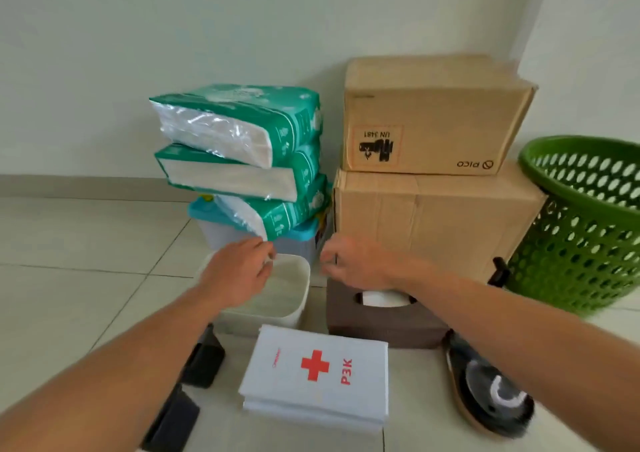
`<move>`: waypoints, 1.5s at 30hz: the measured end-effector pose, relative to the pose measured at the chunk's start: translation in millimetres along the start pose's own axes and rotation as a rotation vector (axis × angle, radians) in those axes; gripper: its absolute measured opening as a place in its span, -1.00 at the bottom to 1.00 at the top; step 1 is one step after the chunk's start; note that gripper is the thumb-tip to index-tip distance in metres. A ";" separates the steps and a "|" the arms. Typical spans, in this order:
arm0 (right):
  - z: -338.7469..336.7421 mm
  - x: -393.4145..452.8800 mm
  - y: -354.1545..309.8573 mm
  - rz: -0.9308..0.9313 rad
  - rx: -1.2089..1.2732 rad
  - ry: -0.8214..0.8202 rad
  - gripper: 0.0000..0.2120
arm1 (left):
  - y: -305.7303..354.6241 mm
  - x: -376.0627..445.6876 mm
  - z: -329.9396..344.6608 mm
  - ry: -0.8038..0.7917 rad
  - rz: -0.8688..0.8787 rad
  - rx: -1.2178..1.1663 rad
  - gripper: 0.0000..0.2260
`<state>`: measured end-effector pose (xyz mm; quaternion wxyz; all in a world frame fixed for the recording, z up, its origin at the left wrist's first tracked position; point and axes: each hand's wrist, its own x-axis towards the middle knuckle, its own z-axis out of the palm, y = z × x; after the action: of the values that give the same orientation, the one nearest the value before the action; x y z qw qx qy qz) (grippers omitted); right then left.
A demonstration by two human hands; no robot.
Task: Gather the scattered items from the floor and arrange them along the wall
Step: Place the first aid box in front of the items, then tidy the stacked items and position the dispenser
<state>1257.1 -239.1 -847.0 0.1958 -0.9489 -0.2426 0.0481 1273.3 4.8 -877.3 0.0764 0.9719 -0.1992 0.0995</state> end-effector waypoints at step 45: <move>-146.0 -37.5 139.8 0.523 0.715 0.832 -0.52 | 114.5 112.9 -3.7 -0.218 0.032 -0.180 -0.22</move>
<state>1313.1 -420.6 -768.3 0.5626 -0.7917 0.1265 -0.2017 1328.3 -140.6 -836.0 0.1395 0.9629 -0.2297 -0.0236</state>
